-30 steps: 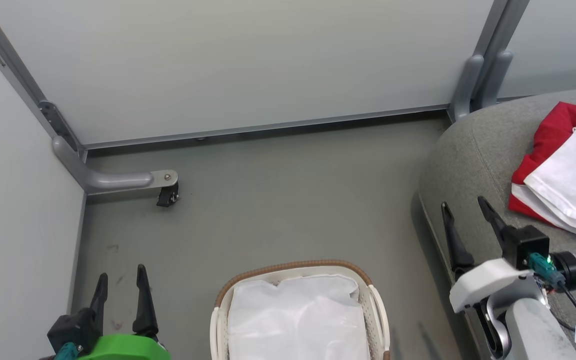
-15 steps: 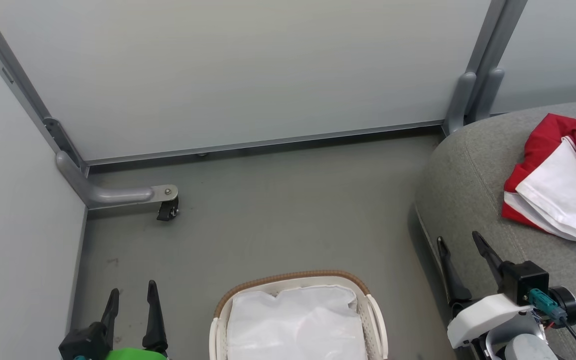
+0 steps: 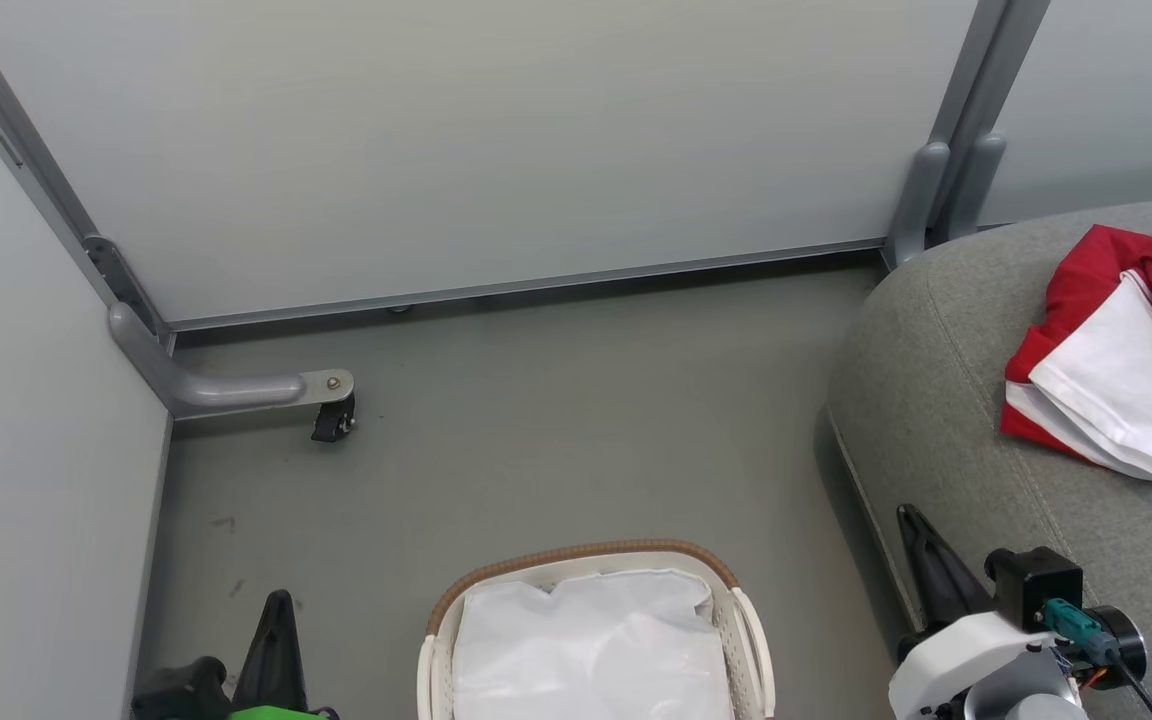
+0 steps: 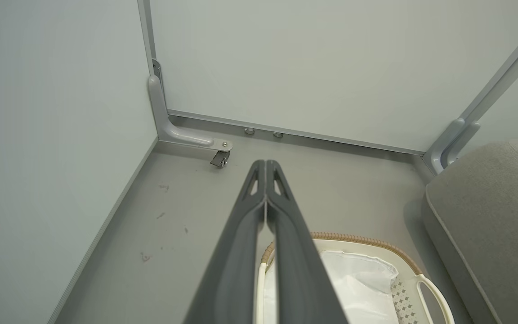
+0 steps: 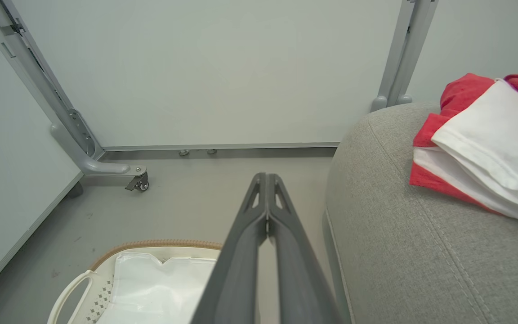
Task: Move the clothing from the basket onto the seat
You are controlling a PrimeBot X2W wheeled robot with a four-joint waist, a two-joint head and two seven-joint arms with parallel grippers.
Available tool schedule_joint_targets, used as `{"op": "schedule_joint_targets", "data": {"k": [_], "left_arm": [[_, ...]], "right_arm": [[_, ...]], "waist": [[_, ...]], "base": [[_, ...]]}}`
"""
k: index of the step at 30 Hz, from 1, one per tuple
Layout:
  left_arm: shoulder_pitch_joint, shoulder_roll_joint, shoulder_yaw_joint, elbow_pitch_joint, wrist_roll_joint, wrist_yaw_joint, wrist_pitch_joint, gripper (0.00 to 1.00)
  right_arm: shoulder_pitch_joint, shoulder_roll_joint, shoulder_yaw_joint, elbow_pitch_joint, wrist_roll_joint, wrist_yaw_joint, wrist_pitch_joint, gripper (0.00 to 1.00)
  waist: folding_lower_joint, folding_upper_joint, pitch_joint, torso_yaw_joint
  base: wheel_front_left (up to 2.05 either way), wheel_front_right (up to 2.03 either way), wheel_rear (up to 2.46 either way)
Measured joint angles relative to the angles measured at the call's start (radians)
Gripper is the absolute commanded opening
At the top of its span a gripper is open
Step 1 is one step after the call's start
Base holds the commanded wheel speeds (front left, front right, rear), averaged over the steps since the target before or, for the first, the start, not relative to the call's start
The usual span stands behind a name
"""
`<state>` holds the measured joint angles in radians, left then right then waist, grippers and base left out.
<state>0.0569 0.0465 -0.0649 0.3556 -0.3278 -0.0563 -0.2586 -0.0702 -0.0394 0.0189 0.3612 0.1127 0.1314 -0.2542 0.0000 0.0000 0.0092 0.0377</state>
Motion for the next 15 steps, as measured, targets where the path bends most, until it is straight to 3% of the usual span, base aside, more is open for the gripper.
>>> {"op": "schedule_joint_targets", "data": {"k": [15], "left_arm": [[-0.007,0.0,0.032,-0.016,-0.246,-0.011,0.073,0.0]], "right_arm": [[0.0,0.0,-0.024,-0.016,0.287,0.0,0.07,0.0]], "waist": [[0.0,0.0,-0.001,-0.005]], "base": [[0.0,0.0,0.0]]}}
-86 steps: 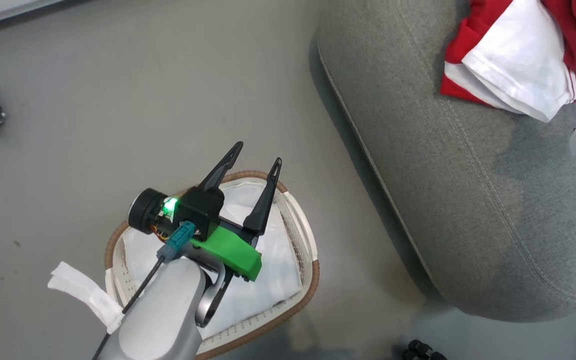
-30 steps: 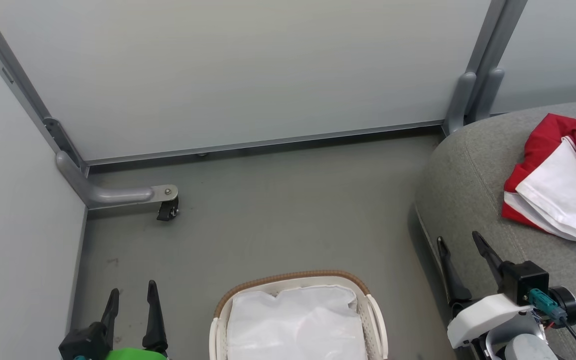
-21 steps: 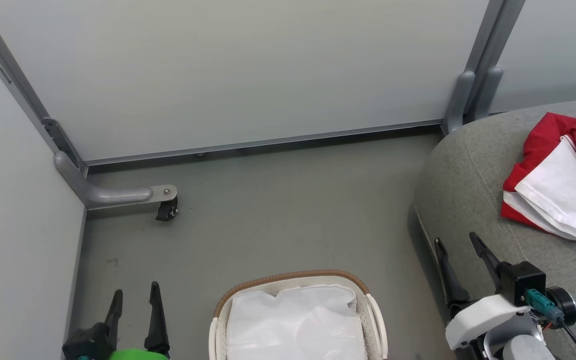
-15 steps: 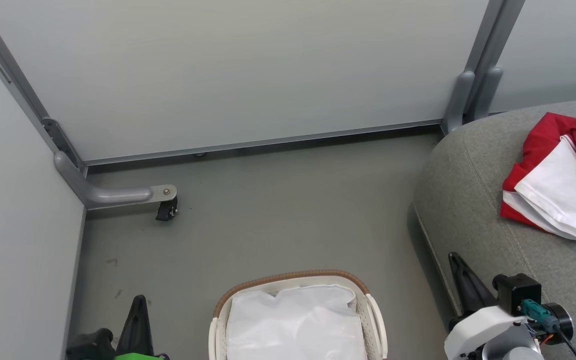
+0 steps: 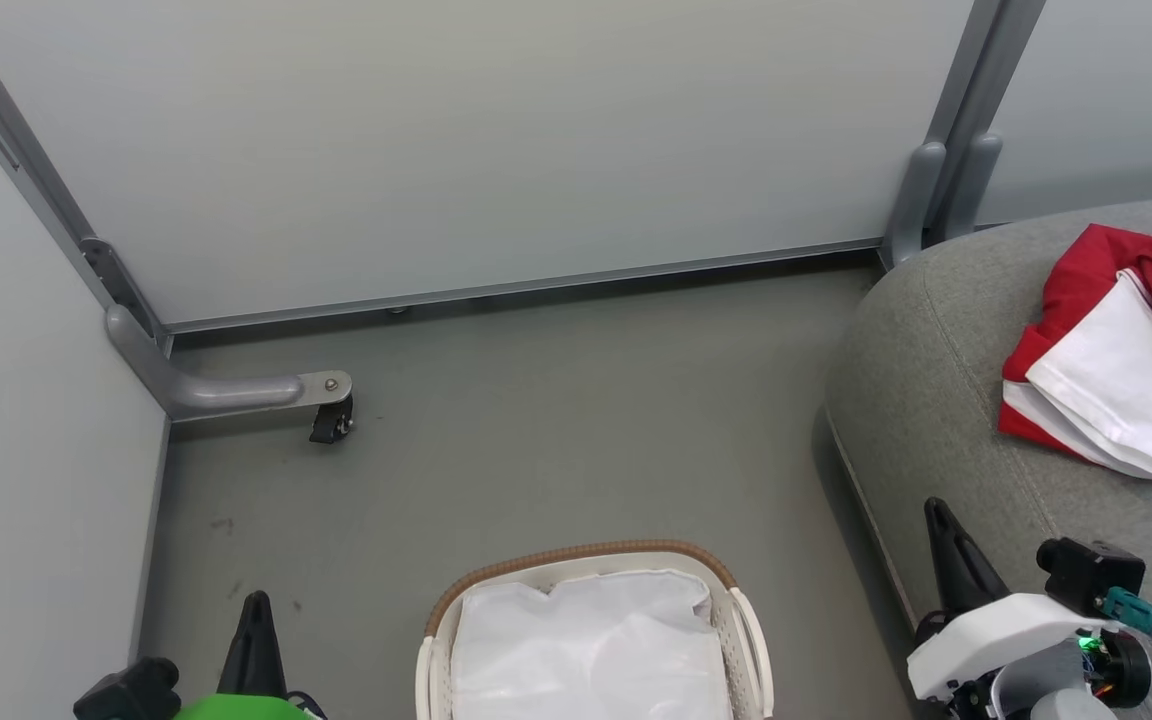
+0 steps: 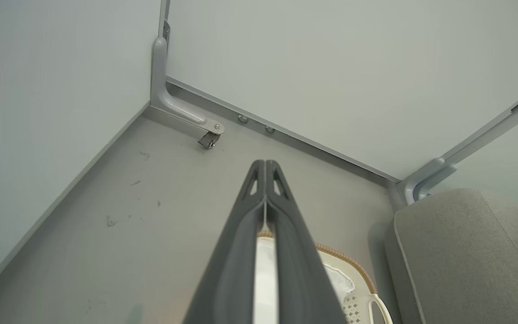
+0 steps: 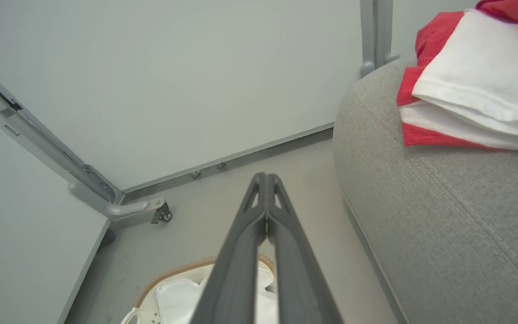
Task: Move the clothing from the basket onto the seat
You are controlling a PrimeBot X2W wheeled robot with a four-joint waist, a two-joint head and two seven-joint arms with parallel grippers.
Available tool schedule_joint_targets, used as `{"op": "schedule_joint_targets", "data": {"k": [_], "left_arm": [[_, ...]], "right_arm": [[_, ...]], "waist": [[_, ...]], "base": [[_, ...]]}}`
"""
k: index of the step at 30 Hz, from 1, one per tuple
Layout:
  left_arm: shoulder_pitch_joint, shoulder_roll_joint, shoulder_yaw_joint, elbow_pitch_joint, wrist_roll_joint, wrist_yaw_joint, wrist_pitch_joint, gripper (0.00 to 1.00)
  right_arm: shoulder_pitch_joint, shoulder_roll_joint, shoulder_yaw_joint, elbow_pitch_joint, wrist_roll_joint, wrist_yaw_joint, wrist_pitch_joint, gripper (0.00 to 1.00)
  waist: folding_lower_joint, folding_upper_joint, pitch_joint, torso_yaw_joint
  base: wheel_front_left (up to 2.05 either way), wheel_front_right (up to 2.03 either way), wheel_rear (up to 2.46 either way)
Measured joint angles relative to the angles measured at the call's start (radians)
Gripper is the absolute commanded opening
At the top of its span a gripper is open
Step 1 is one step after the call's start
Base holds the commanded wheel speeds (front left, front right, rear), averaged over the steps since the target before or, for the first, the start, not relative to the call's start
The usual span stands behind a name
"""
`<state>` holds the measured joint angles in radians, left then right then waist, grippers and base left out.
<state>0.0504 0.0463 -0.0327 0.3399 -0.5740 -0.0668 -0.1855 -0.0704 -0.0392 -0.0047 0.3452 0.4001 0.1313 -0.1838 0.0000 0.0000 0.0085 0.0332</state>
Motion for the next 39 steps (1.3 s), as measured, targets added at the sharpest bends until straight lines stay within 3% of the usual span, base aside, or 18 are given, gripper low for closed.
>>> {"op": "schedule_joint_targets", "data": {"k": [39], "left_arm": [[-0.068,0.0,0.068,-0.044,-0.49,-0.03,0.142,0.0]], "right_arm": [[-0.008,-0.003,-0.051,-0.047,0.571,0.0,0.14,0.0]], "waist": [[0.0,0.0,-0.002,-0.012]], "base": [[0.0,0.0,0.0]]}}
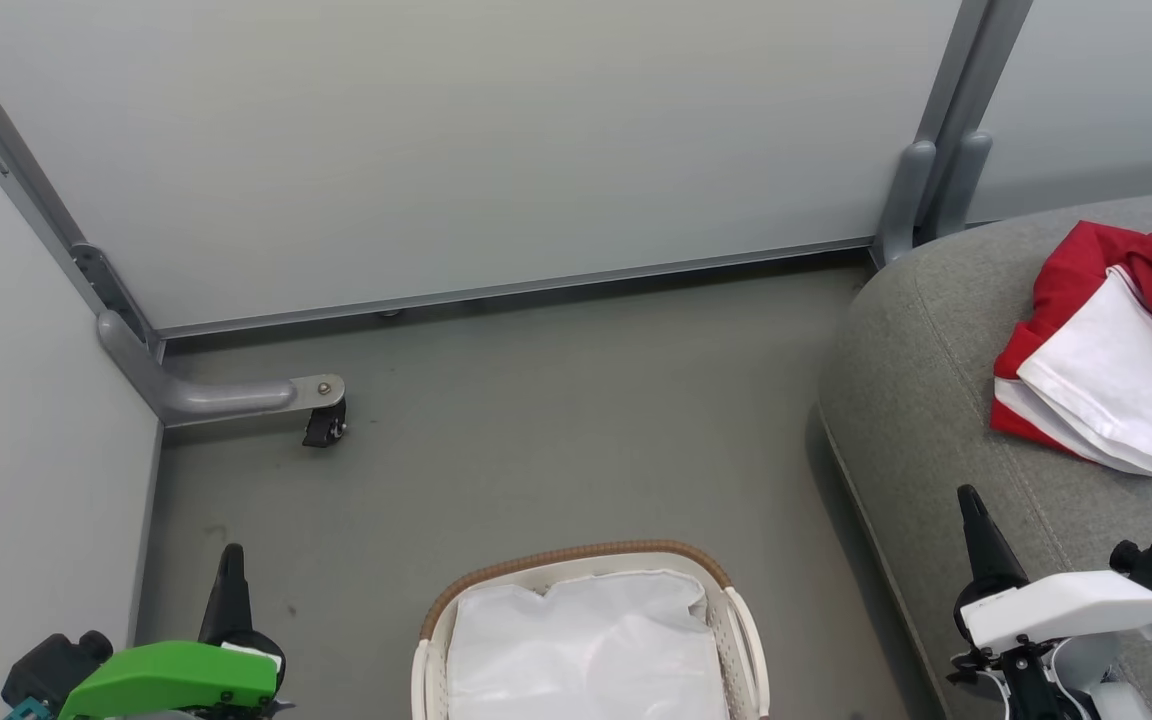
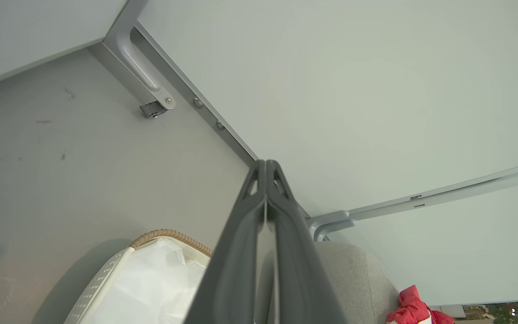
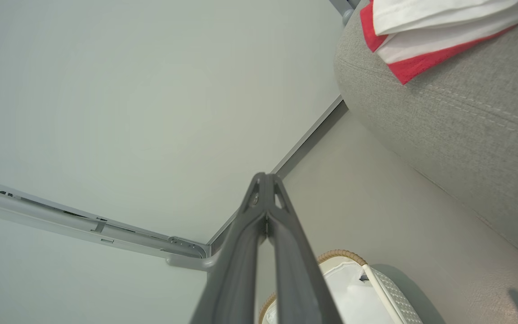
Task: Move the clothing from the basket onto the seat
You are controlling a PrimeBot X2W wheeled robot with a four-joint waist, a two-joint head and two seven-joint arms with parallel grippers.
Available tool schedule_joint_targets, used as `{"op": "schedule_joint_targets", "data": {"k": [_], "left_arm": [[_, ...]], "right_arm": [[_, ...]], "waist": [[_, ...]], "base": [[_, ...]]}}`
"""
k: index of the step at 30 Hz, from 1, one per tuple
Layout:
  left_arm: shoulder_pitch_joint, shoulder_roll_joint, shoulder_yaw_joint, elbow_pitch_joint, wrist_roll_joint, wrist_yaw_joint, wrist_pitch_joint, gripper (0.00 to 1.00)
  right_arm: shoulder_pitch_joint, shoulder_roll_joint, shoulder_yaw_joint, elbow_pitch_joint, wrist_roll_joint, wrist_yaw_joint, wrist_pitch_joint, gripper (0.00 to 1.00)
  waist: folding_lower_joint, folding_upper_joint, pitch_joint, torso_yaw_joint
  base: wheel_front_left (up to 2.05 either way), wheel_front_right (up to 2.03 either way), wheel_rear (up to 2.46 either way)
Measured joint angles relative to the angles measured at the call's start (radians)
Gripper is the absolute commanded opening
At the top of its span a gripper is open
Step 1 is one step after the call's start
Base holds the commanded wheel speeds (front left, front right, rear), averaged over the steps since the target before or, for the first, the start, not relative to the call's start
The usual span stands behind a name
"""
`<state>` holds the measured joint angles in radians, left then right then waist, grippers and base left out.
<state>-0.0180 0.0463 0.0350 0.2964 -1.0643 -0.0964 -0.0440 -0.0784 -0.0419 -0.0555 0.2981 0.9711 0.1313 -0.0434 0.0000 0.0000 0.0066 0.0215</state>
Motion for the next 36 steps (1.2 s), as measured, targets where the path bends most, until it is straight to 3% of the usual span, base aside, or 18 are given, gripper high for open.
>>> {"op": "schedule_joint_targets", "data": {"k": [36], "left_arm": [[-0.052,0.0,0.049,-0.031,-0.335,-0.019,0.096,0.0]], "right_arm": [[-0.015,-0.003,-0.035,-0.032,0.394,0.0,0.097,0.0]], "waist": [[0.0,0.0001,-0.002,-0.012]], "base": [[0.0,0.0,0.0]]}}
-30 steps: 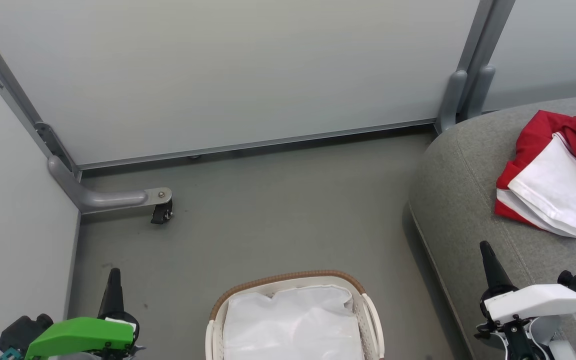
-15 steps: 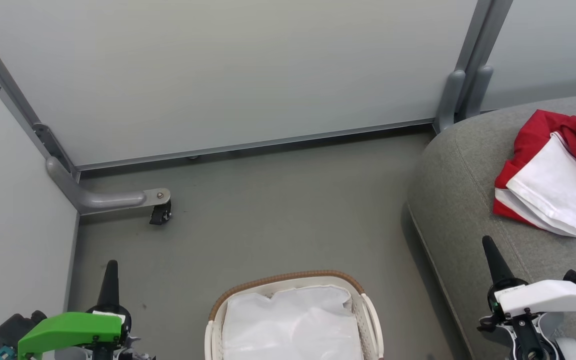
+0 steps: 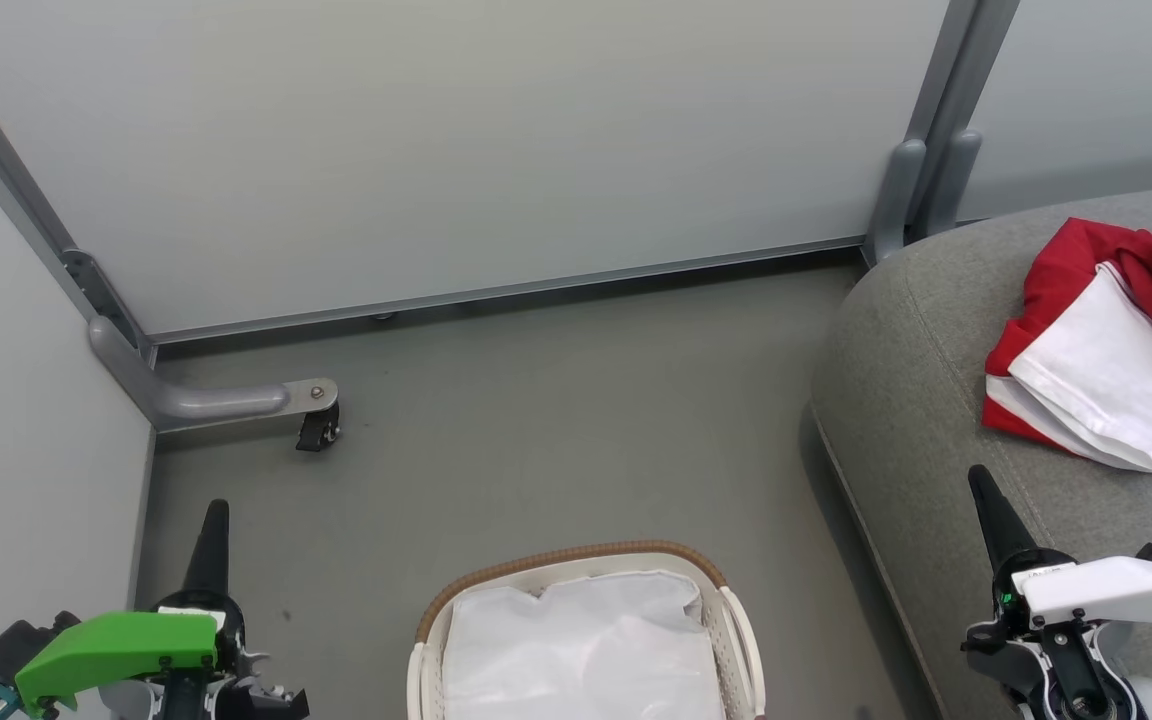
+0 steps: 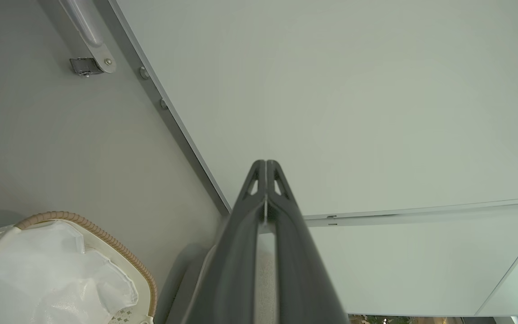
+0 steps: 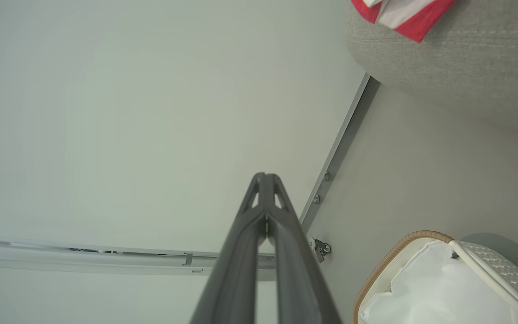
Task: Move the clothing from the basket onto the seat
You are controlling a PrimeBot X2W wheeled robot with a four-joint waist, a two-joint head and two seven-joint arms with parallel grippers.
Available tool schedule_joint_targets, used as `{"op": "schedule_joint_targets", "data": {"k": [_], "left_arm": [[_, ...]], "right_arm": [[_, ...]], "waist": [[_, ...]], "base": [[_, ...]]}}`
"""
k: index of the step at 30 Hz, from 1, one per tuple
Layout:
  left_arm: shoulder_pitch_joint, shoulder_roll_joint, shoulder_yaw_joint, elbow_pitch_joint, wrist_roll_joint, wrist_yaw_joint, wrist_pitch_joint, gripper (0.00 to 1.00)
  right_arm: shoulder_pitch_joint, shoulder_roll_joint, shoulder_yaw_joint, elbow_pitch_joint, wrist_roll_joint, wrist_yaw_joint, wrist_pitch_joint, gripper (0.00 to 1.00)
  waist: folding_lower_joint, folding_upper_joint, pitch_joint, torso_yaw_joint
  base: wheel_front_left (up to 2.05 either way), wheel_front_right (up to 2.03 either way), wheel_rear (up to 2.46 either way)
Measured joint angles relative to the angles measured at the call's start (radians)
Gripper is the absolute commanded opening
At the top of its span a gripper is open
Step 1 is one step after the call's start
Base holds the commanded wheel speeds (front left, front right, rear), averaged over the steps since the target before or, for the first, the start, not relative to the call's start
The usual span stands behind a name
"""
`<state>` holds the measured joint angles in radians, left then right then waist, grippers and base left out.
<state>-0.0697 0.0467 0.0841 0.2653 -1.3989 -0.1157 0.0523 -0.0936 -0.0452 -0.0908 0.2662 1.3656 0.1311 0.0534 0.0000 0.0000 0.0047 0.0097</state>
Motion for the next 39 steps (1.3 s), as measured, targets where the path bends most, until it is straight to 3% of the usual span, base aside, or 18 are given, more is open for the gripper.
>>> {"op": "schedule_joint_targets", "data": {"k": [32,39], "left_arm": [[-0.031,0.0,0.029,-0.018,-0.208,-0.012,0.061,0.0],[-0.034,0.0,0.03,-0.02,-0.212,-0.012,0.061,0.0]], "right_arm": [[-0.01,-0.002,-0.022,-0.019,0.241,0.0,0.061,0.0],[-0.01,-0.002,-0.023,-0.02,0.246,0.0,0.061,0.0]], "waist": [[0.0,0.0,-0.002,-0.01],[0.0,0.0,-0.002,-0.01]], "base": [[0.0,0.0,0.0],[0.0,0.0,0.0]]}}
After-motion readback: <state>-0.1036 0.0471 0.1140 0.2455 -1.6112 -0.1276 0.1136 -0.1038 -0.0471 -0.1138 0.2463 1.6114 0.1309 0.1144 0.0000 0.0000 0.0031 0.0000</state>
